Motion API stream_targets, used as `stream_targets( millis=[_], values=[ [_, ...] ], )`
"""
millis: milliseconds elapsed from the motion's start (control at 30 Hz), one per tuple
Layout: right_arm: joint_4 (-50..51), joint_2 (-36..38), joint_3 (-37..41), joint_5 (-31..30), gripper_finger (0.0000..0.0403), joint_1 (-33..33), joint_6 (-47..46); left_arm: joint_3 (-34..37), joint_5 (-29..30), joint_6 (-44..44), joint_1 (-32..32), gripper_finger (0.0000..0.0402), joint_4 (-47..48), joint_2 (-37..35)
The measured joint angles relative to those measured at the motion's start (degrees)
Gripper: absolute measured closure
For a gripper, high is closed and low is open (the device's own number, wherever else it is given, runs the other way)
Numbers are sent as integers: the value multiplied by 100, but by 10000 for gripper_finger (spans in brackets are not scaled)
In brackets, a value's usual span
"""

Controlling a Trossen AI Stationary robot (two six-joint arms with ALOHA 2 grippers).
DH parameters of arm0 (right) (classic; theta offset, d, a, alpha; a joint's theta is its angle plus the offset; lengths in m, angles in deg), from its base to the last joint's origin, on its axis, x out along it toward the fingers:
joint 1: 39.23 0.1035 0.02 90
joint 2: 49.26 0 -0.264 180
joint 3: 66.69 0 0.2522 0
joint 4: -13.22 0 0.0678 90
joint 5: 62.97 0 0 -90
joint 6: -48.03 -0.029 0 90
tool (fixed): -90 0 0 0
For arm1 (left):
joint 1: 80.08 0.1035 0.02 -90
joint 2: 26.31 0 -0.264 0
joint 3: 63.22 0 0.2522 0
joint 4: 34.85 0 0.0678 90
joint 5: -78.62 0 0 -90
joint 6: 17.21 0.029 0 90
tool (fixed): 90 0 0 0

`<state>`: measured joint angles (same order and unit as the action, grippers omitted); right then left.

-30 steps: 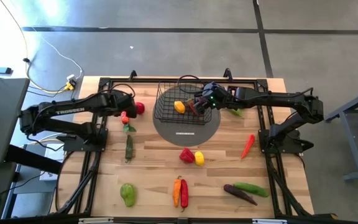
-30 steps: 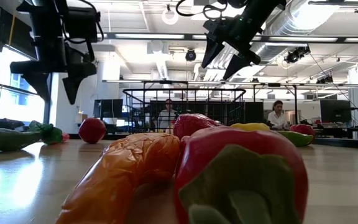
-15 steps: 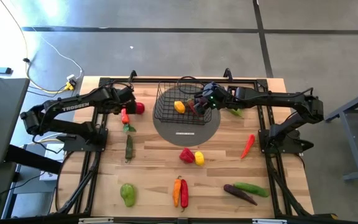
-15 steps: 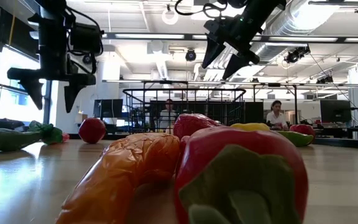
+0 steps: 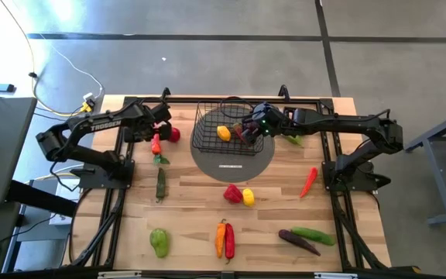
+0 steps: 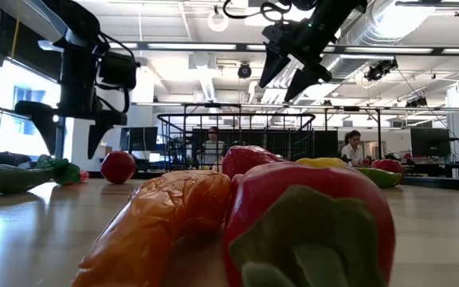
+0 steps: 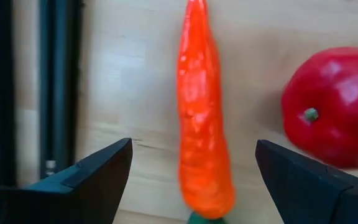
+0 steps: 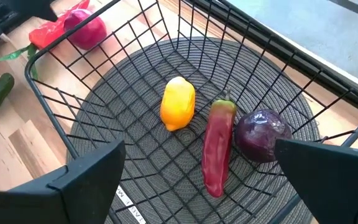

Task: Build produce basket
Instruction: Put the top carrot into the wire basket

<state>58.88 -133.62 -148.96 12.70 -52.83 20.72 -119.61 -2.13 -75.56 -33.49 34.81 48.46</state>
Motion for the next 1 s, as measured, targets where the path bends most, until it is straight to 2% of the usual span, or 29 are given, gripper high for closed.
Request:
stream_targets(
  millis=[567, 767, 1000],
  values=[
    [0, 0, 0, 0, 9, 0, 83, 2, -301, 360, 806, 69, -429, 701],
    [0, 0, 0, 2, 9, 0, 82, 2, -456, 467, 913, 69, -670, 1062],
    [0, 0, 0, 2, 9, 4, 81, 2, -430, 665, 1063, 102, -674, 1317]
  ],
)
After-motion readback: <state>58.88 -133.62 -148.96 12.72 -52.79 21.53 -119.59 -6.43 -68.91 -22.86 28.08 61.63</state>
